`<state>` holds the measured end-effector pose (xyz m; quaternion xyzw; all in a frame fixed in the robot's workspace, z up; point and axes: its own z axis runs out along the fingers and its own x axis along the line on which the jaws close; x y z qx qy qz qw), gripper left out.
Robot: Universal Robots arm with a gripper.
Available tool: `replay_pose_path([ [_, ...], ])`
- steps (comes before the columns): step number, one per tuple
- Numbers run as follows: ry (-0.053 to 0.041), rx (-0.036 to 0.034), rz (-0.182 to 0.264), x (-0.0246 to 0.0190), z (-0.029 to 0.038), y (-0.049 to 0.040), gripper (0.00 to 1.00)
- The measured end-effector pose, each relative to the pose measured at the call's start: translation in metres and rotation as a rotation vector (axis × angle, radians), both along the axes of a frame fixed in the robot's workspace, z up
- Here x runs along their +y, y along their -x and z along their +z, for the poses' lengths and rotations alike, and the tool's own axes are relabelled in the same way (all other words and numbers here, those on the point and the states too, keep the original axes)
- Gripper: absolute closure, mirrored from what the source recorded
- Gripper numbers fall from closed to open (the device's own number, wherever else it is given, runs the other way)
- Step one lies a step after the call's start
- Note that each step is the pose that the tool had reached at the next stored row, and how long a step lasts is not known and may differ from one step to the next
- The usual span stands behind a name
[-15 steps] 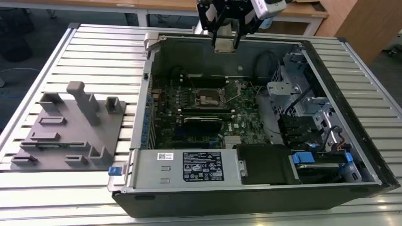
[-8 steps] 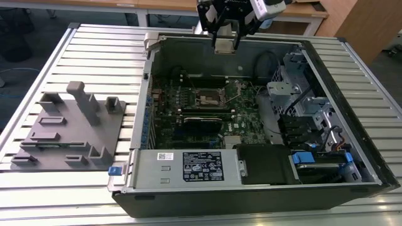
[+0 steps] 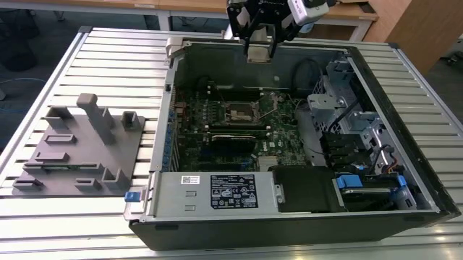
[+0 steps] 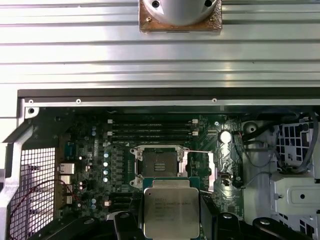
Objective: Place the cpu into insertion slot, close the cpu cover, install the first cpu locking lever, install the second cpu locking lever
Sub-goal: 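Place the cpu into insertion slot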
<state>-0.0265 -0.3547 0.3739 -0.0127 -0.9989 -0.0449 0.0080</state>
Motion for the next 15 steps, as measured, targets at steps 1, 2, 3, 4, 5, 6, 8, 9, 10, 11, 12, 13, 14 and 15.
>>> replay_pose_path([
  [1,0.0001,0.0001,0.0,0.0,-0.0001,0.0,0.46],
  [2,0.0002,0.0001,0.0,0.0,-0.0001,0.0,0.46],
  [3,0.0002,0.0001,0.0,0.0,-0.0001,0.0,0.46],
  [4,0.0002,0.0001,0.0,0.0,-0.0002,0.0,0.46],
  [5,0.0,0.0001,0.0,0.0,-0.0003,0.0,0.46],
  [6,-0.0002,-0.0001,0.0,0.0,-0.0008,0.0,0.46],
  [8,-0.0001,-0.0001,0.0,0.0,-0.0026,0.0,0.46],
  [9,0.0,-0.0001,0.0,0.0,-0.0033,0.0,0.46],
  [10,0.0001,-0.0001,0.0,0.0,-0.0038,0.0,0.46],
  [11,0.0002,-0.0001,0.0,0.0,-0.0039,0.0,0.46],
  [12,0.0002,0.0,0.0,0.0,-0.0039,0.0,0.46],
  [13,0.0002,0.0,0.0,0.0,-0.0039,0.0,0.46],
  [14,0.0002,0.0,0.0,0.0,-0.004,0.0,0.46],
  [15,0.0001,-0.0001,0.0,0.0,-0.004,0.0,0.46],
])
